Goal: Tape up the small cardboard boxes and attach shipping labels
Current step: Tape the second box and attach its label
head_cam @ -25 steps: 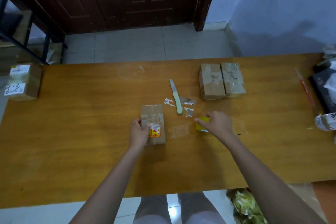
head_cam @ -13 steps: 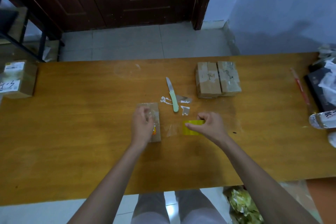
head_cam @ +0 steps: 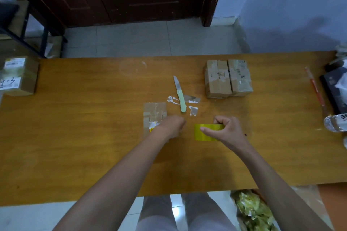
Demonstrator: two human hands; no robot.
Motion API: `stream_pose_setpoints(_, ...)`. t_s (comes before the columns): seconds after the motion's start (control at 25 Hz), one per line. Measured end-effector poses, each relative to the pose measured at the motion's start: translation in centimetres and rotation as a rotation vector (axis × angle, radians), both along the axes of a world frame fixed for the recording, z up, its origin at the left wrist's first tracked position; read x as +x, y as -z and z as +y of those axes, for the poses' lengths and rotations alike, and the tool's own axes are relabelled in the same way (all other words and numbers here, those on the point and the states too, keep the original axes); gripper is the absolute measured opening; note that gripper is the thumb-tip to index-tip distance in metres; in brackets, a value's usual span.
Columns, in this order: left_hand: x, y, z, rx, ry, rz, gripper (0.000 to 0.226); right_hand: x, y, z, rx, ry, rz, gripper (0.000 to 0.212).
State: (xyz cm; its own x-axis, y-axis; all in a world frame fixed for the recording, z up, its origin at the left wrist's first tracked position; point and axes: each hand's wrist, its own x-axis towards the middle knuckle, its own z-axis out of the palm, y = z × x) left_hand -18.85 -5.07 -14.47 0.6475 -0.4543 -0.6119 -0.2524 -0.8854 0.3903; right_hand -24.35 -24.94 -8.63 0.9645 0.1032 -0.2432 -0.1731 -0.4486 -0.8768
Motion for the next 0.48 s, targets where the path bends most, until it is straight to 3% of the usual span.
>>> stream_pose_setpoints(0.08,0.4,-0.7,-0.4,-0.136,-0.053,-0.022,0.015,0.2,-1.1,-1.0,0.076,0.059,-0.01,0.045)
stream_pose_setpoints(0.16,1.2,-2.5,-0.8,-0.278,-0.101,-0.034,0.023,1.1,-3.0,-2.9,0.155,0.11,-0.015,0.042)
stream_pose_setpoints(0.28,1.8,-5.5,1.7,-0.379,-0.185,0.079,0.025,2.4,-4.9,-4.8,0.208,0.086,0.033,0.039)
stream_pose_setpoints(0.36,1.5,-6.4,5.6,-0.393,-0.251,0.251,0.029,2.7,-4.6,-4.1,0.208,0.045,0.127,0.037)
stream_pose_setpoints(0.48,0.2,-6.3,11.4,-0.256,-0.276,0.461,0.057,2.7,-1.5,0.1,0.239,-0.082,0.359,0.038)
